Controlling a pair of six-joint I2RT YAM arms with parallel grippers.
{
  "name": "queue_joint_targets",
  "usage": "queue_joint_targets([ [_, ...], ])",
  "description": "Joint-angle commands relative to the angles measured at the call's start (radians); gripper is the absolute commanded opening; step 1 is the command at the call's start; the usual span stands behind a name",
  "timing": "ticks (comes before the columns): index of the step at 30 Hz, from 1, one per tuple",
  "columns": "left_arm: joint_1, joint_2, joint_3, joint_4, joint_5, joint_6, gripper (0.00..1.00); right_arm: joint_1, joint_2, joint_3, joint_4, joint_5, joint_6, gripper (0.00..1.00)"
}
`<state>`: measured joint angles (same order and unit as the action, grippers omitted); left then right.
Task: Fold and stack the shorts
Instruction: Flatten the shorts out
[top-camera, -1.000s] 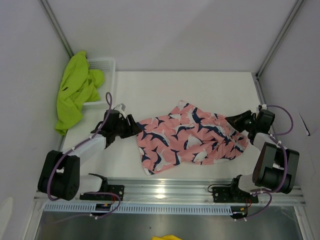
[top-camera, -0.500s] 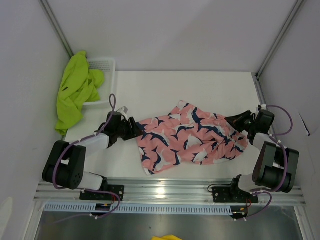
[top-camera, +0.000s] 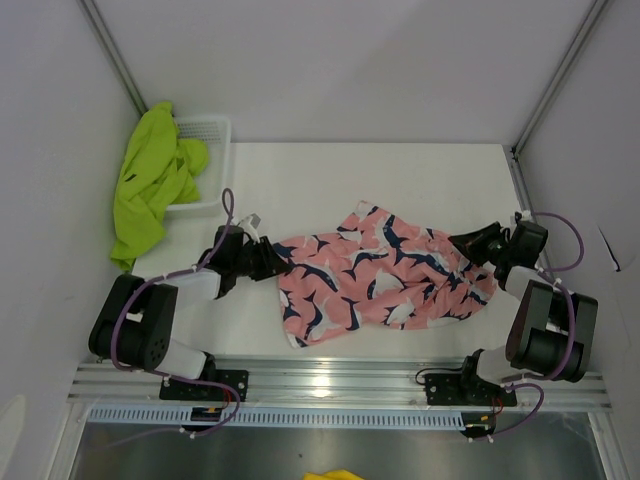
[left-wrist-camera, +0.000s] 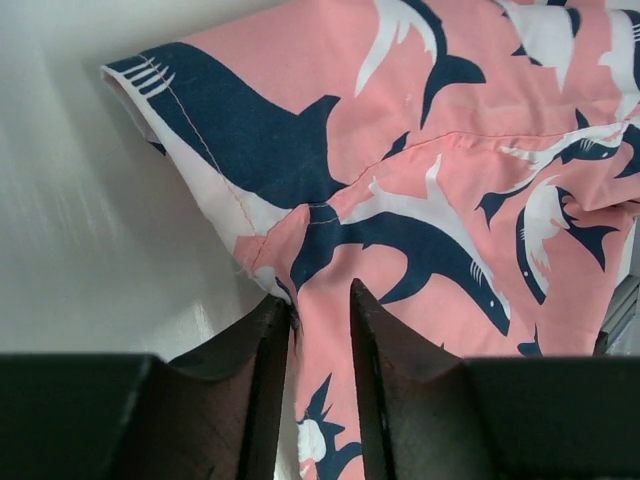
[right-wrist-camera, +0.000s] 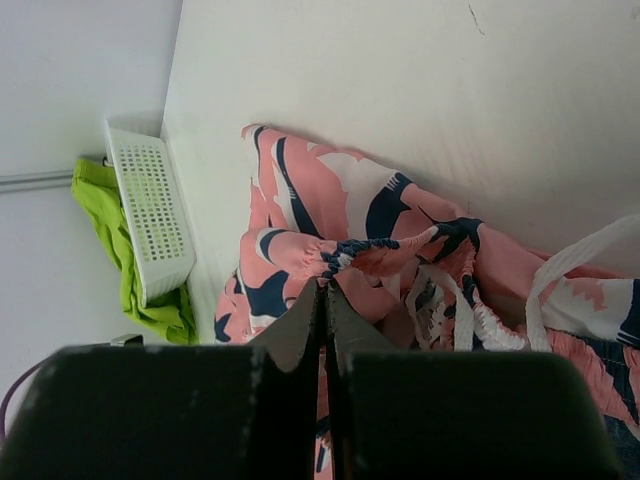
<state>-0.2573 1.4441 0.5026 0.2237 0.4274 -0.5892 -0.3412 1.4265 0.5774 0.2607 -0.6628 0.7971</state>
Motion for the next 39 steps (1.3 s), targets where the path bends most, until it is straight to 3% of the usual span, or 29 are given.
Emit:
queue_joint_targets([
  [1, -0.003, 0.004, -0.001, 0.088, 0.03, -0.018, 0.32, 0.005, 0.012, -0.005, 0.031, -0.015, 0.004, 0.0],
  [7, -0.003, -0.002, 0.011, 0.03, -0.027, -0.008, 0.29, 0.005, 0.011, -0.007, 0.034, -0.015, 0.004, 0.0],
  [12, -0.005, -0.057, 0.033, -0.086, -0.177, 0.032, 0.38, 0.007, 0.017, -0.008, 0.037, -0.017, 0.007, 0.0],
  [15, -0.005, -0.094, 0.033, -0.109, -0.194, 0.035, 0.41, 0.01, 0.022, -0.007, 0.043, -0.02, 0.008, 0.0],
  [26, -0.017, -0.065, 0.036, -0.064, -0.119, 0.026, 0.39, 0.011, 0.032, -0.007, 0.043, -0.024, 0.007, 0.0],
  [39, -0.043, -0.054, 0.002, -0.007, -0.136, 0.003, 0.36, 0.011, 0.043, -0.011, 0.055, -0.038, 0.013, 0.0],
])
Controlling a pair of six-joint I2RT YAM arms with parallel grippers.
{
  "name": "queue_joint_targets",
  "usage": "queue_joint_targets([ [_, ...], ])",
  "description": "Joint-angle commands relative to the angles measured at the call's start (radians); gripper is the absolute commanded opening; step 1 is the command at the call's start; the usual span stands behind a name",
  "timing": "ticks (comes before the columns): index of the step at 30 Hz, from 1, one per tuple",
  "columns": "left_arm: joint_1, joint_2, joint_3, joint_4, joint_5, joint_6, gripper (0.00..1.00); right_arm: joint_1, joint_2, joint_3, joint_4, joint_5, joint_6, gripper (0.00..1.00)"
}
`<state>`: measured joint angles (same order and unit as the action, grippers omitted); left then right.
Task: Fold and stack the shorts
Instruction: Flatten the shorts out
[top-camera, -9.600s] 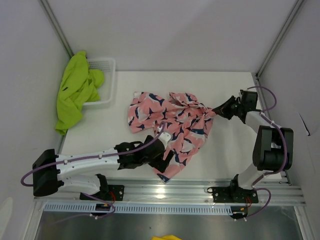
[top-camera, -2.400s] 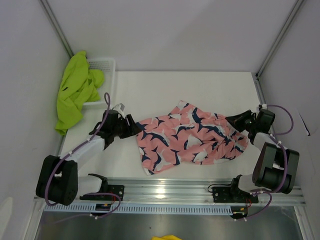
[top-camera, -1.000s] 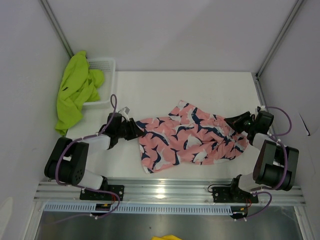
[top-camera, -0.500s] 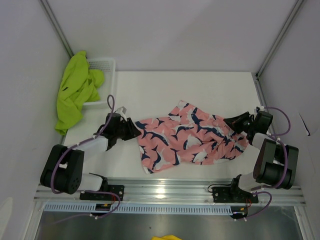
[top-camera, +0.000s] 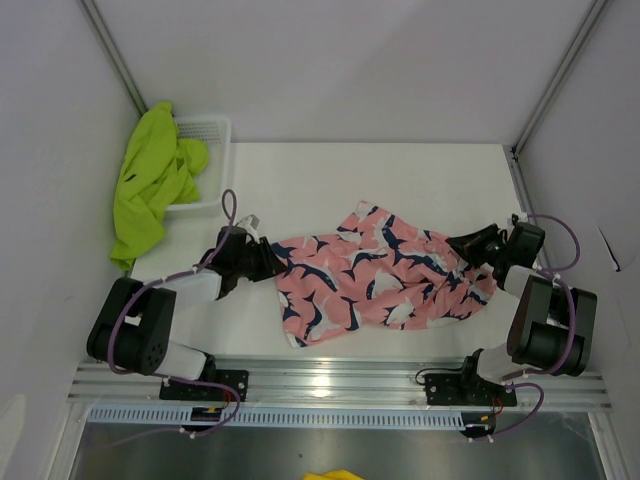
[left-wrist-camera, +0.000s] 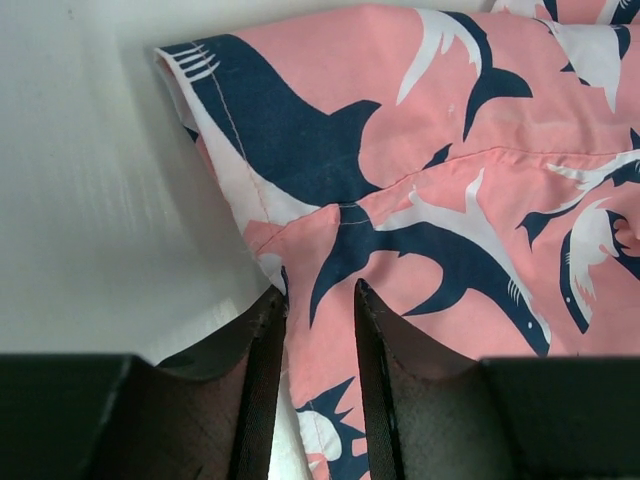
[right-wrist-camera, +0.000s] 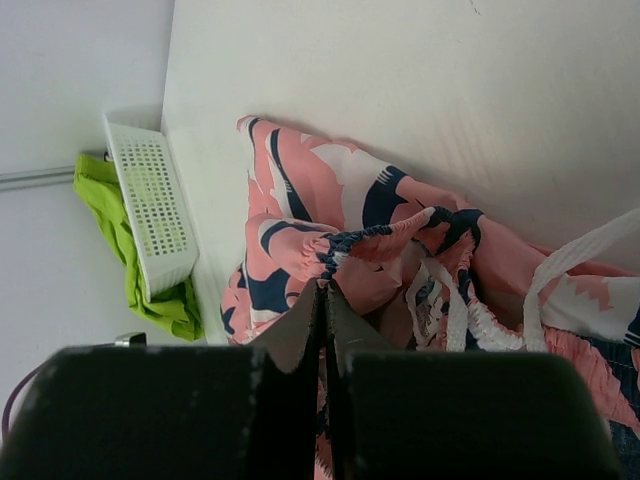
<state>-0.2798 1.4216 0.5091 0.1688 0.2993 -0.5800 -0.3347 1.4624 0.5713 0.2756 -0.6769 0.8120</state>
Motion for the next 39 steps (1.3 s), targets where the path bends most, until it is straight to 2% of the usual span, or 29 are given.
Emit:
queue_joint_targets([
  [1, -0.024, -0.038, 0.003, 0.035, -0.025, -0.003, 0.36, 0.005, 0.006, -0.005, 0.04, -0.026, -0.001, 0.0],
  [4, -0.045, -0.072, 0.011, -0.008, -0.098, 0.011, 0.37, 0.005, 0.009, -0.005, 0.042, -0.027, 0.003, 0.0],
  [14, -0.096, -0.101, 0.022, -0.04, -0.184, 0.026, 0.38, 0.006, 0.023, -0.007, 0.056, -0.041, 0.01, 0.0],
  [24, -0.116, 0.003, 0.038, 0.002, -0.135, 0.003, 0.37, 0.006, 0.03, -0.007, 0.057, -0.049, 0.01, 0.0],
  [28, -0.116, 0.037, 0.054, -0.005, -0.126, 0.006, 0.32, 0.006, 0.03, -0.005, 0.057, -0.053, 0.01, 0.0],
  [31, -0.116, 0.04, 0.06, 0.0, -0.123, 0.02, 0.26, 0.006, 0.03, -0.005, 0.062, -0.061, 0.009, 0.06],
  [32, -0.116, 0.042, 0.069, 0.0, -0.123, 0.032, 0.22, 0.006, 0.03, -0.005, 0.065, -0.064, 0.009, 0.13],
  [36, -0.116, 0.036, 0.088, 0.001, -0.129, 0.051, 0.01, 0.003, 0.03, -0.007, 0.06, -0.072, -0.002, 0.25],
  [39, -0.111, 0.005, 0.095, 0.005, -0.137, 0.058, 0.0, 0.002, 0.027, -0.008, 0.057, -0.085, -0.01, 0.34],
])
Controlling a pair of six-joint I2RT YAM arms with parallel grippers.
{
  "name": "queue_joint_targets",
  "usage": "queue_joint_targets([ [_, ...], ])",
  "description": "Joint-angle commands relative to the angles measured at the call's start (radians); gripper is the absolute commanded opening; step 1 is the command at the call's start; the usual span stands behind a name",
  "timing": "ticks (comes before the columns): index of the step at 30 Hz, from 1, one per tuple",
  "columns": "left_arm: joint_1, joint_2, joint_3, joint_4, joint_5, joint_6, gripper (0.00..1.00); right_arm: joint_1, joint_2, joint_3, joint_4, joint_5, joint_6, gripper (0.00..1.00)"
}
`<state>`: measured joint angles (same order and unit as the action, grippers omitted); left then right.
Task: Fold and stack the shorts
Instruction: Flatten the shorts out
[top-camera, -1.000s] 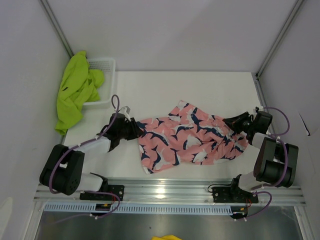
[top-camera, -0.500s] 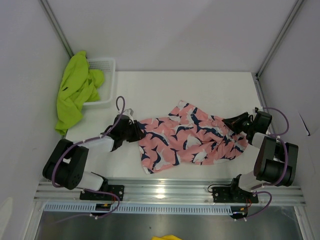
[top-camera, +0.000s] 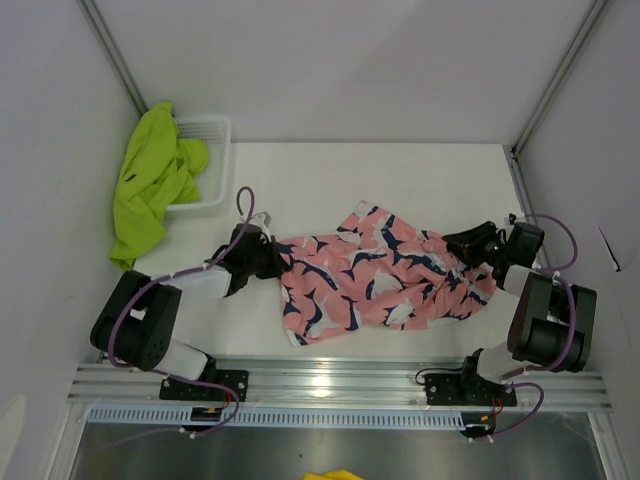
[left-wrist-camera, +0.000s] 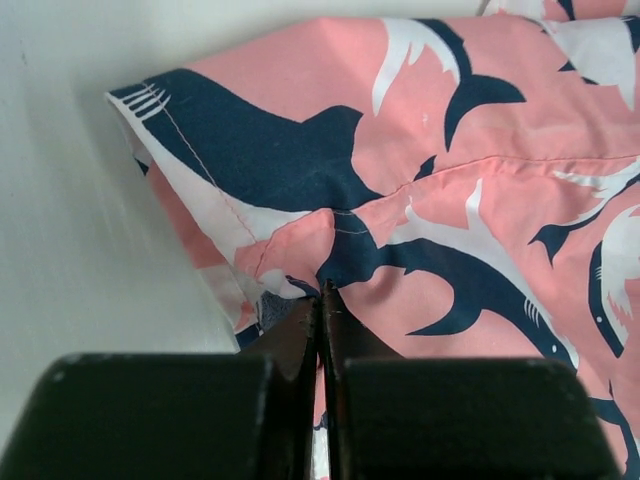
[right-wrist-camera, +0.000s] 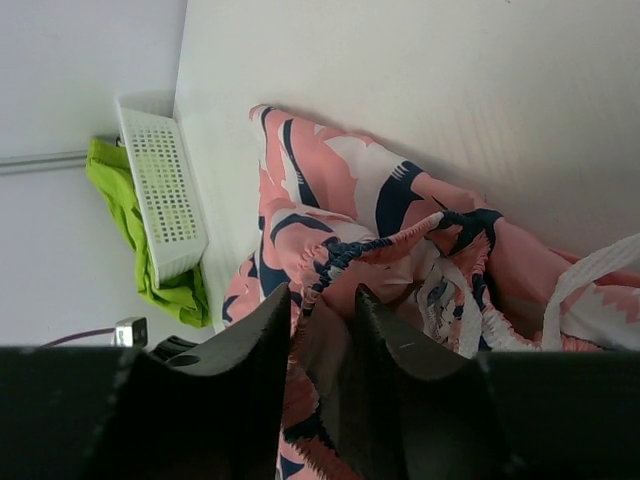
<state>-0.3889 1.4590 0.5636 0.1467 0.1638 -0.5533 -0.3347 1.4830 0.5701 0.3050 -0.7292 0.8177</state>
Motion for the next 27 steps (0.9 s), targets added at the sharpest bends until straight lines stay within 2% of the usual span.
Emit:
queue_joint_targets([
  [1, 0.002, -0.041, 0.044, 0.019, -0.003, 0.032, 0.0, 0.002, 0.003, -0.009, 0.031, -0.035, -0.018, 0.36],
  [2, 0.008, -0.06, 0.047, 0.016, 0.003, 0.032, 0.0, 0.002, 0.0, -0.012, 0.039, -0.044, -0.017, 0.41],
  [5, 0.05, -0.092, 0.042, 0.021, 0.052, 0.033, 0.0, 0.003, -0.003, -0.033, 0.107, -0.078, 0.009, 0.48],
  [13, 0.111, -0.158, -0.011, 0.076, 0.123, 0.049, 0.0, 0.058, 0.017, -0.021, 0.174, -0.128, 0.006, 0.47],
  [17, 0.122, -0.157, -0.03, 0.112, 0.151, 0.047, 0.0, 0.077, -0.003, 0.02, 0.063, -0.075, -0.071, 0.35],
  [21, 0.137, -0.149, -0.042, 0.151, 0.195, 0.03, 0.0, 0.091, 0.016, 0.057, -0.019, -0.055, -0.115, 0.29],
  [24, 0.139, -0.149, -0.045, 0.159, 0.201, 0.024, 0.0, 0.089, 0.026, 0.074, -0.049, -0.03, -0.138, 0.04],
  [25, 0.14, -0.152, -0.05, 0.16, 0.201, 0.023, 0.0, 0.086, 0.016, 0.07, -0.049, -0.02, -0.137, 0.0],
  [27, 0.143, -0.176, -0.056, 0.165, 0.203, 0.023, 0.0, 0.077, -0.041, 0.068, -0.076, 0.026, -0.146, 0.0],
])
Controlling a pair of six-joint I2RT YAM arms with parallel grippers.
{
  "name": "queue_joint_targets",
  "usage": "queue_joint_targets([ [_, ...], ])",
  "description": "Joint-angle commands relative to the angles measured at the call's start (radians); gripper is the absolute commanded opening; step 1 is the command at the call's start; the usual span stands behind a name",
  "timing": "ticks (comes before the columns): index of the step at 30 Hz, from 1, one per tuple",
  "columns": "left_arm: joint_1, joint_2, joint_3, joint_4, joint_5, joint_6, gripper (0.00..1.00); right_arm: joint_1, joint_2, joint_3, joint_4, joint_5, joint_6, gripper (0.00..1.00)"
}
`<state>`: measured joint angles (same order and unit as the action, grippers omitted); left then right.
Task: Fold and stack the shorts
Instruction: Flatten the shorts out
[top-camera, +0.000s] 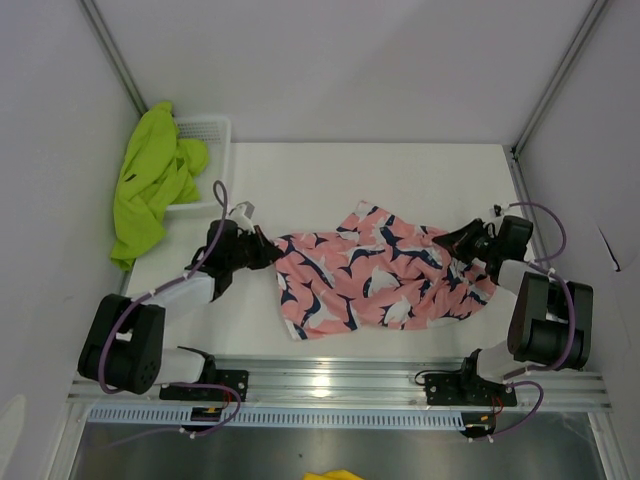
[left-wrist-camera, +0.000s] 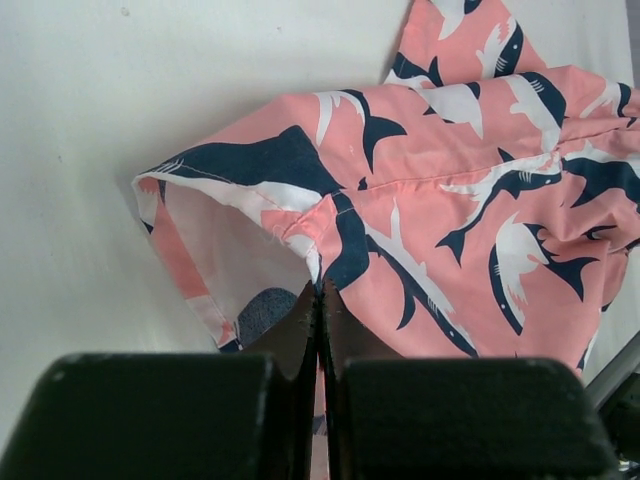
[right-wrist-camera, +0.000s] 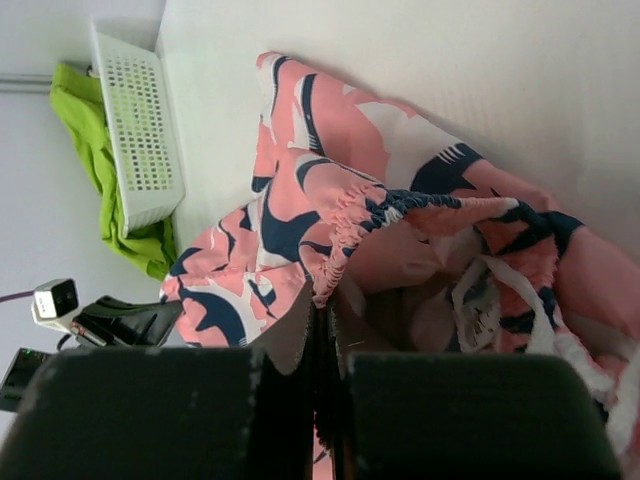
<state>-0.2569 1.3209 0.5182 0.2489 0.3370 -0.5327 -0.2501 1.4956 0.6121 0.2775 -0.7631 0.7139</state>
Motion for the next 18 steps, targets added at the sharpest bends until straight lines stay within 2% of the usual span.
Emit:
queue_joint_targets([
  [1, 0.013, -0.052, -0.014, 0.066, 0.03, 0.0, 0.0, -0.009, -0.073, 0.031, -0.057, 0.07, -0.047, 0.0],
  [6, 0.034, -0.192, -0.032, 0.063, 0.06, -0.039, 0.0, -0.063, -0.158, 0.09, -0.061, -0.007, -0.028, 0.0],
  [8, 0.053, -0.242, -0.03, 0.069, 0.114, -0.108, 0.0, -0.086, -0.193, 0.115, -0.049, -0.034, -0.002, 0.0],
  [11, 0.053, -0.368, -0.02, 0.073, 0.129, -0.173, 0.0, -0.12, -0.244, 0.109, 0.035, -0.073, 0.05, 0.0],
  [15, 0.053, -0.518, 0.06, -0.012, 0.097, -0.216, 0.0, -0.126, -0.299, 0.121, 0.181, -0.149, 0.172, 0.0],
  [18, 0.054, -0.603, 0.127, -0.121, 0.091, -0.196, 0.0, -0.129, -0.369, 0.181, 0.193, -0.186, 0.222, 0.0],
])
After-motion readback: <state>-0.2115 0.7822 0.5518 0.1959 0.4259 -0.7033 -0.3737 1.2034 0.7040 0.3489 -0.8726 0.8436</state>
